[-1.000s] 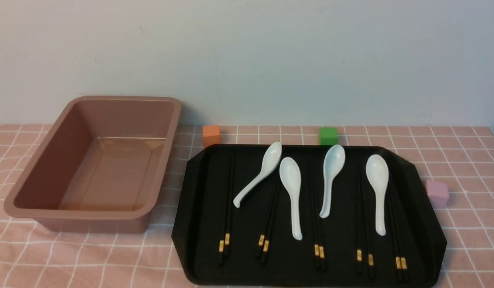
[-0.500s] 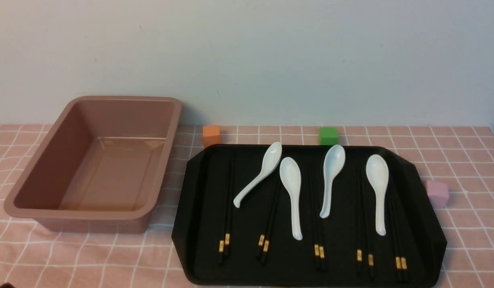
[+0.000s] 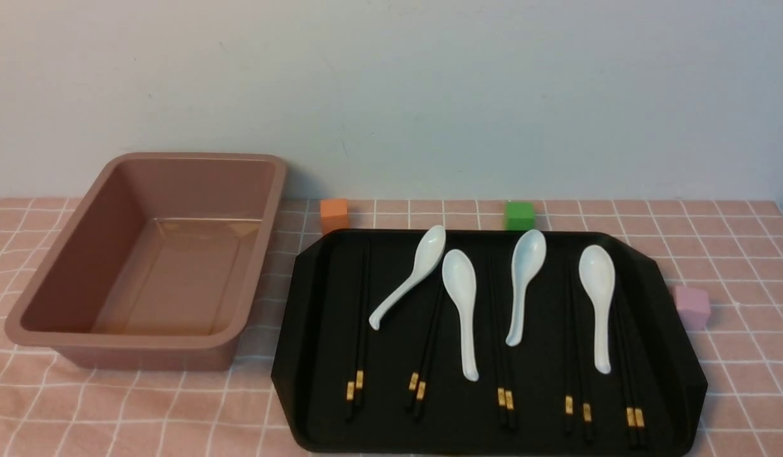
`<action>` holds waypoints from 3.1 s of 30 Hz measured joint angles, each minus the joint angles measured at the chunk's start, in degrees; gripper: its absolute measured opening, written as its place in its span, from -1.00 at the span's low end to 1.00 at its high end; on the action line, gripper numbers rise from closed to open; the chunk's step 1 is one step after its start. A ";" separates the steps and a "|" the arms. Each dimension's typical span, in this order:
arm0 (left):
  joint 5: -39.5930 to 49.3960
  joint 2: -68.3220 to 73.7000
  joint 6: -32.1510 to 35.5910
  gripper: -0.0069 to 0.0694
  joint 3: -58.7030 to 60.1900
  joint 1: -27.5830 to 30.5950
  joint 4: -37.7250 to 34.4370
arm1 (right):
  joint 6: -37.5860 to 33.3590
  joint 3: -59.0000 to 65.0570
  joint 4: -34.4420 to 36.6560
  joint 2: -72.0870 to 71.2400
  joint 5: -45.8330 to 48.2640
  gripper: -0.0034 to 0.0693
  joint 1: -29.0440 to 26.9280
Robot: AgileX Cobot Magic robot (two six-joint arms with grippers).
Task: On pink tablecloth take chopsticks from black tray and put them in box.
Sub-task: 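Reach over to the black tray and grasp a pair of chopsticks with the left gripper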
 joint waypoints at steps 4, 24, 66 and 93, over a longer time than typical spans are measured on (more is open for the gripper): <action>14.06 16.32 10.31 -0.70 -10.06 0.00 0.63 | 0.00 0.00 0.00 0.00 0.00 -0.25 0.00; 27.05 78.38 20.80 -0.85 -47.04 -28.71 7.83 | 4.49 0.74 9.33 0.00 -9.49 -0.25 0.00; 25.28 107.59 -1.55 0.08 -65.78 -31.22 29.24 | -2.17 0.74 7.69 0.00 -3.87 -0.25 0.00; 26.09 109.95 -5.08 -0.50 -66.96 -31.22 29.01 | -2.17 0.74 7.62 0.00 -3.64 -0.25 0.00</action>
